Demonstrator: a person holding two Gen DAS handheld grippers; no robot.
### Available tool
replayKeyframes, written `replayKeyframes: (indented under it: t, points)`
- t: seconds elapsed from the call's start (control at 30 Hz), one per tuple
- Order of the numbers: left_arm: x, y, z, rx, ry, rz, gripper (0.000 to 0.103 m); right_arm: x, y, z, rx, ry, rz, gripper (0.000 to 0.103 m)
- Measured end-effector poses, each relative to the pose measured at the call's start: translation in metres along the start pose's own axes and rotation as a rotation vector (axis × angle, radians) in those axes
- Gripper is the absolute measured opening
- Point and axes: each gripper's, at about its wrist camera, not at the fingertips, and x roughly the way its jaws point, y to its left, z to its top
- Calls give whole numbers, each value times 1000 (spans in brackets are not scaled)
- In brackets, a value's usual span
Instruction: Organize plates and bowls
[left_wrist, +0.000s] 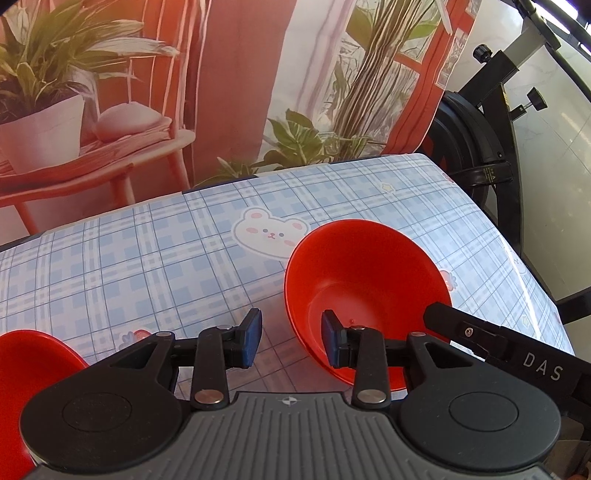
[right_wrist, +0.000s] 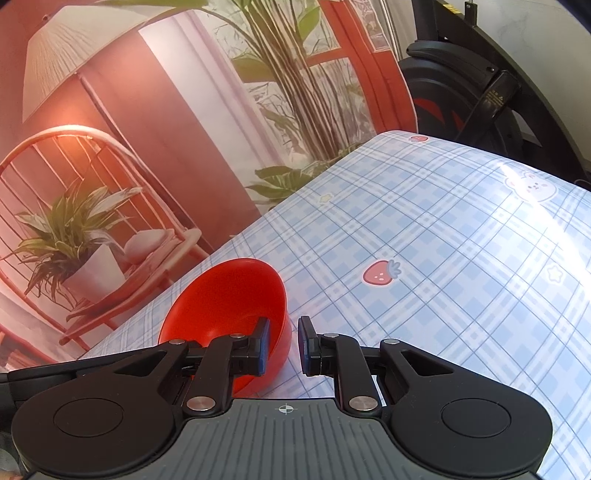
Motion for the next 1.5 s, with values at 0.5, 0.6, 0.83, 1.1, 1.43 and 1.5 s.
replayKeyframes:
  t: [0.5,0.6,0.83,1.1,1.43,1.5]
  points:
    - [-56,-1,-3,25,-84,39,13,-26,23,5,-32,-7,81,7]
    - [-77,7,-4,3,-105,54,13,-35,36,7,-48,-11,105,7]
    - [-123,29,-16,-48,-147,84,13,-56,73,1,-99,-8,168,7]
    - [-157,60,-35,-134,-171,113,13,-69,117,-17,-175,11,212,7]
    - [-169,92,-52,-204,-153,148,14,-58,147,-36,-219,71,245,7]
    - [-170,95,-56,-212,-151,151,14,-56,151,-40,-227,82,249,7]
